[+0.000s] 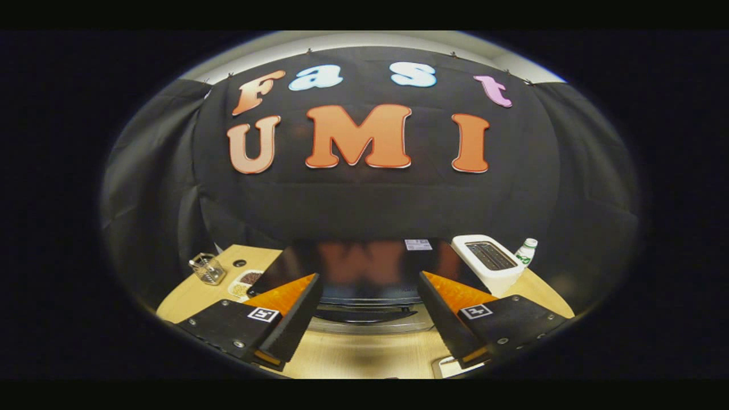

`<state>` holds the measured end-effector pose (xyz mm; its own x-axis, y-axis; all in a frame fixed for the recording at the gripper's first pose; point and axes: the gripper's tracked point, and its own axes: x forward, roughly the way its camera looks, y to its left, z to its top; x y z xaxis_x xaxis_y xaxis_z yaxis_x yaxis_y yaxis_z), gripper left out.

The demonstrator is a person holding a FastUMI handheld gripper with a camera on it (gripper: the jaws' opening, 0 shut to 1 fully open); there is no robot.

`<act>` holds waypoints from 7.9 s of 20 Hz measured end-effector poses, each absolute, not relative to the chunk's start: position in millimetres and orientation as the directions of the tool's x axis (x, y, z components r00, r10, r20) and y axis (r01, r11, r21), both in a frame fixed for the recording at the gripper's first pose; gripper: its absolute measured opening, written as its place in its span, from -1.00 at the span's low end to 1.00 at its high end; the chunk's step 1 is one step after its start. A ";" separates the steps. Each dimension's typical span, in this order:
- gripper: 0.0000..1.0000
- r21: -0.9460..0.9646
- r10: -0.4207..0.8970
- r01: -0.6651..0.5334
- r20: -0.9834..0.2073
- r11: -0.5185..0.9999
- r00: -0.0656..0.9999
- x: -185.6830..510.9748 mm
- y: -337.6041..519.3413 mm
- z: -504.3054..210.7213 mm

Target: Open the toaster oven, put the food inside, and close the toaster oven door.

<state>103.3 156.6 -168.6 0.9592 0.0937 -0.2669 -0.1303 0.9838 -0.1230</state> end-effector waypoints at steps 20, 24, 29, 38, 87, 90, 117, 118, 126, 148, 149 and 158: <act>0.96 -0.101 0.076 -0.123 -0.379 0.987 0.922 90.8 167.8 -217.2; 0.95 -0.090 0.066 -0.120 -0.456 0.989 0.888 69.3 162.7 -238.4; 0.95 -0.104 0.036 -0.112 -0.551 0.988 0.834 20.0 154.4 -303.1; 0.95 -0.097 0.014 -0.090 -0.603 0.991 0.797 -1.5 146.0 -338.7; 0.99 0.302 0.346 -0.170 -0.838 0.938 0.423 -47.0 -86.5 -315.9; 0.97 0.346 0.371 -0.137 -0.832 0.928 0.412 -43.2 -81.3 -325.7; -0.42 0.449 0.338 -0.034 -0.618 0.893 0.710 -33.0 23.6 -184.7; -0.42 0.480 0.350 -0.023 -0.604 0.877 0.716 -30.3 34.7 -187.7; -0.42 0.672 0.355 0.098 -0.502 0.734 0.789 11.2 96.9 -230.1; -0.42 0.889 0.137 0.341 -0.395 0.305 0.908 154.2 162.7 -308.8; -0.42 0.890 0.134 0.347 -0.398 0.295 0.908 155.2 162.3 -309.3; 0.21 0.820 0.085 0.453 -0.509 0.349 0.857 131.5 147.2 -318.8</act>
